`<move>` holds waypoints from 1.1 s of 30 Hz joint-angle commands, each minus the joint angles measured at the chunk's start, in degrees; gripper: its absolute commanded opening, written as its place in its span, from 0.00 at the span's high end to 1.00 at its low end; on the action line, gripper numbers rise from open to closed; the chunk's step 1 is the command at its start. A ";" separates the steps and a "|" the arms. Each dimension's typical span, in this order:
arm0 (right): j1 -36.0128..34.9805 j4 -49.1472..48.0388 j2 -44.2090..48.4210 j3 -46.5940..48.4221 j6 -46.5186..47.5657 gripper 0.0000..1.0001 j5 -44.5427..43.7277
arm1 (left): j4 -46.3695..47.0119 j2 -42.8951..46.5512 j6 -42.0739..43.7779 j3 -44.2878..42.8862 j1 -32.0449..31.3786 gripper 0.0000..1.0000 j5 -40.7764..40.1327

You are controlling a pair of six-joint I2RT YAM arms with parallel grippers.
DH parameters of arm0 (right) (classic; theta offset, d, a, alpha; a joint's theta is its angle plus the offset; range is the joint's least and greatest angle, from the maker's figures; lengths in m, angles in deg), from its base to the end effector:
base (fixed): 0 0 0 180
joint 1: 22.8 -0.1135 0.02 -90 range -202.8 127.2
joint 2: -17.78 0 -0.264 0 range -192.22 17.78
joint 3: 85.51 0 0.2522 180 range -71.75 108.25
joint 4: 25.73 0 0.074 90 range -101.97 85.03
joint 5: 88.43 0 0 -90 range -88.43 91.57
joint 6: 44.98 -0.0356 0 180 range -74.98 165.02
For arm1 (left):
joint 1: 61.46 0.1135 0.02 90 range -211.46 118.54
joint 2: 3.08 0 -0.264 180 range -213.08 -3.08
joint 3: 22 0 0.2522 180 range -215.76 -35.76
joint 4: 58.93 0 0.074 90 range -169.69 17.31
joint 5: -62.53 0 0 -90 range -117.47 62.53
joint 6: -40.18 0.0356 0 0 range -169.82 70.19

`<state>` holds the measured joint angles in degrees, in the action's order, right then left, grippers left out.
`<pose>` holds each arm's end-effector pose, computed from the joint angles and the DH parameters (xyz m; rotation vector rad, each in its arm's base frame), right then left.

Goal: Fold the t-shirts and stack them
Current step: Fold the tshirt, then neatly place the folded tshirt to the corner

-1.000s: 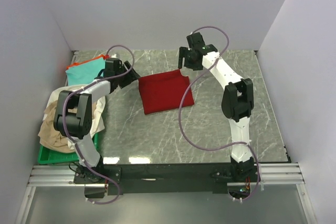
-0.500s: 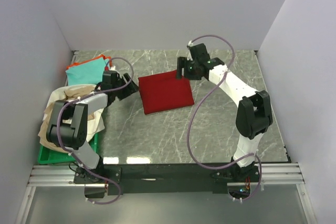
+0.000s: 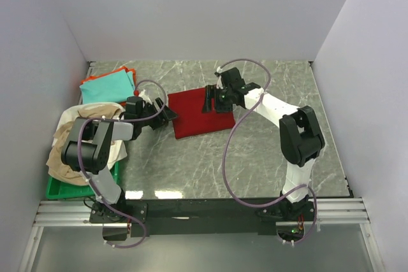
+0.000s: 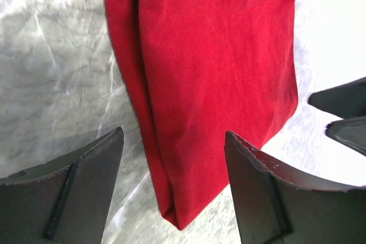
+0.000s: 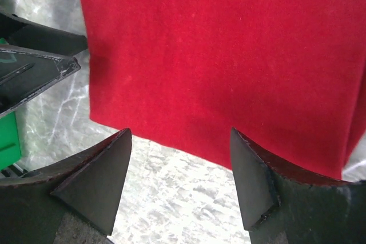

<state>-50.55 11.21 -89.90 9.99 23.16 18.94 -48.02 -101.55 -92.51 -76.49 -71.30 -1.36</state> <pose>0.3644 0.2037 0.2302 -0.2724 2.5061 0.7425 0.3216 -0.0717 0.1417 -0.3635 2.2297 -1.0039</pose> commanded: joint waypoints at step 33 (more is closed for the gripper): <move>0.15 -3.67 -4.12 -3.77 -0.89 0.25 4.43 | 10.85 -11.91 -11.18 -4.09 -7.55 0.25 -3.34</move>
<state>-50.55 8.96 -92.57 6.67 22.35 22.30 -33.07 -111.74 -104.12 -79.31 -77.51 -3.07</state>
